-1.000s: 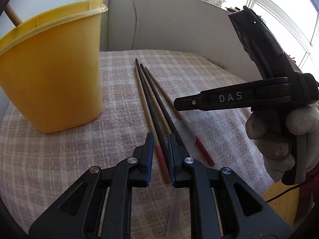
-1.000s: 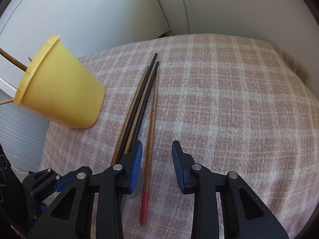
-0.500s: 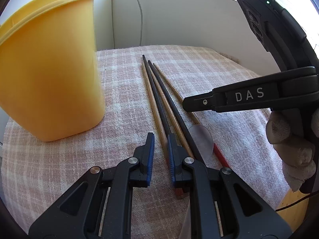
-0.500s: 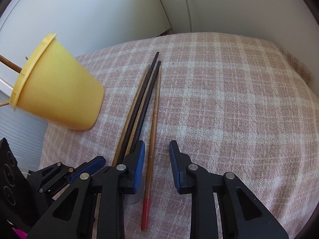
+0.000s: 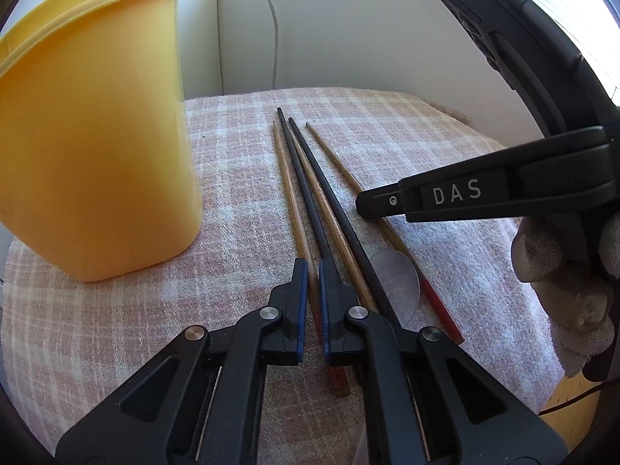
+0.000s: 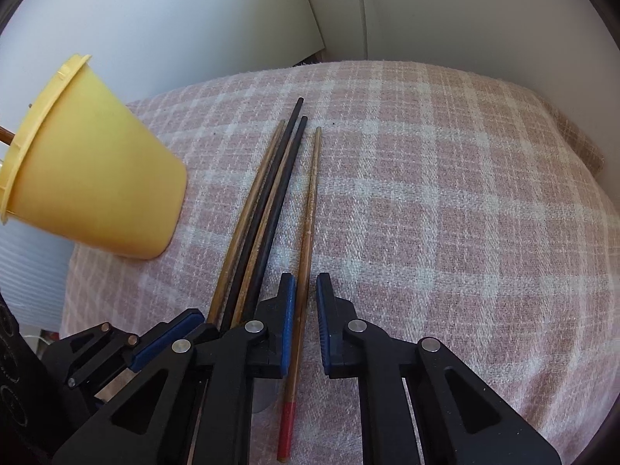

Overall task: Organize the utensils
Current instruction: 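Close the right tool on a wooden chopstick while the left tool grasps another, then lift the wooden chopsticks in both tools and carry them over the yellow container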

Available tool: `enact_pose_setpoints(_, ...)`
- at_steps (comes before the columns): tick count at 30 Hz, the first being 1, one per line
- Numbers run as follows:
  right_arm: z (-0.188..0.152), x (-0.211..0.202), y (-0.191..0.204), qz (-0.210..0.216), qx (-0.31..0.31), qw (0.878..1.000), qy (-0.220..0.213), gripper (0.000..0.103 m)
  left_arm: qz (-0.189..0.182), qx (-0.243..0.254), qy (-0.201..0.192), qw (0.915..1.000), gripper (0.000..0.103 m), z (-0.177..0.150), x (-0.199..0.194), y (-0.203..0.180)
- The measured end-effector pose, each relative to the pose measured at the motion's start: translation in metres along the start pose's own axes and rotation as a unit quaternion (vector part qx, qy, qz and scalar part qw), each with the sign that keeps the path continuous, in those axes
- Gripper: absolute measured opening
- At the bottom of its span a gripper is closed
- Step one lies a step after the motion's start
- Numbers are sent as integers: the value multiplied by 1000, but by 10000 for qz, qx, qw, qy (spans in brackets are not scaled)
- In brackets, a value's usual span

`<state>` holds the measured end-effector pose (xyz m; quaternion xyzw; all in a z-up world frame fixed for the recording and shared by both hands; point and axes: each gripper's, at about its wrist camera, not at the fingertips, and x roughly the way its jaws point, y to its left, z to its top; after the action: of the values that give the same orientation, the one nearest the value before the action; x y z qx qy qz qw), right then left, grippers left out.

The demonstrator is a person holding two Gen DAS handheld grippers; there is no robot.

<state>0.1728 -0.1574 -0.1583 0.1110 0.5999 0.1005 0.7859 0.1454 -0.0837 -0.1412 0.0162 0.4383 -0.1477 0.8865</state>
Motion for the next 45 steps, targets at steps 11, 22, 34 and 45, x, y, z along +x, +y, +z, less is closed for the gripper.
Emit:
enact_pose_setpoints(11,-8,-4,-7,47,-28,9999,97,5,-186,251,301,9991,4,-19,-25,9)
enact_pose_setpoints(22,9,1,-8,-18,-46,9997,220,5,263,603,525,9965,25,-1,-5,-3)
enact_pose_setpoints(34,-6,-5,-8,100,-33,9999,81,5,-398,186,485,9979,4,-6,-14,15)
enact_pose_setpoints(45,-19,-52,-29,479,323,9968,-554,5,-1237,-618,63,9904,4,-16,-63,37)
